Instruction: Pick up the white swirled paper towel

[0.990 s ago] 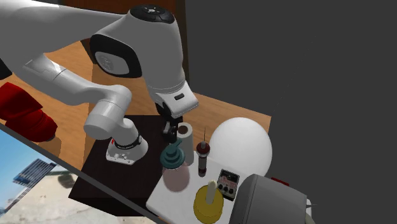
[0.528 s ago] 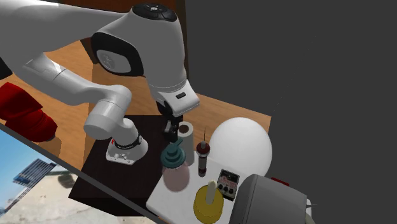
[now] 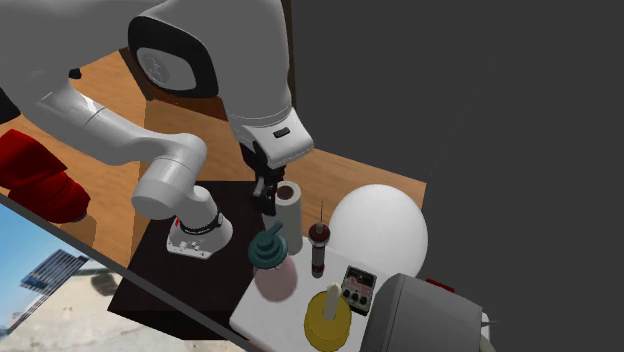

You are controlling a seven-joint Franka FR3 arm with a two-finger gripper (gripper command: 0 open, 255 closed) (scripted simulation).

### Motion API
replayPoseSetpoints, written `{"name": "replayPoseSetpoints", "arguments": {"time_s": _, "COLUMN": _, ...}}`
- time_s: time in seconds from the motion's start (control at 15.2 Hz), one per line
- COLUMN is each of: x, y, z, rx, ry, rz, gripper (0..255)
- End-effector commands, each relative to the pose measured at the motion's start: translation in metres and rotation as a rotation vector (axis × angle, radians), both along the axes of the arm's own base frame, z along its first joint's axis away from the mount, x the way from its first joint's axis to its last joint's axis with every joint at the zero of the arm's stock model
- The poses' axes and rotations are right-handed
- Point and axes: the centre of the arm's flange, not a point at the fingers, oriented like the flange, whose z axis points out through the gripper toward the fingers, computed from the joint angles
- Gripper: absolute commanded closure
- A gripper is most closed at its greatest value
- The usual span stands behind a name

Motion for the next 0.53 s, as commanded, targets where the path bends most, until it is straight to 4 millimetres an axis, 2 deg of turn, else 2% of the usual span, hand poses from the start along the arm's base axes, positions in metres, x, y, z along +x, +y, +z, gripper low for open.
{"name": "replayPoseSetpoints", "arguments": {"time_s": 0.0, "x": 0.001, "y": 0.0, "z": 0.01, "rx": 0.0, "ry": 0.0, "rz": 0.0, "gripper": 255}}
{"name": "replayPoseSetpoints", "arguments": {"time_s": 0.33, "x": 0.001, "y": 0.0, "z": 0.037, "rx": 0.0, "ry": 0.0, "rz": 0.0, "gripper": 255}}
{"name": "replayPoseSetpoints", "arguments": {"time_s": 0.46, "x": 0.001, "y": 0.0, "z": 0.037, "rx": 0.0, "ry": 0.0, "rz": 0.0, "gripper": 255}}
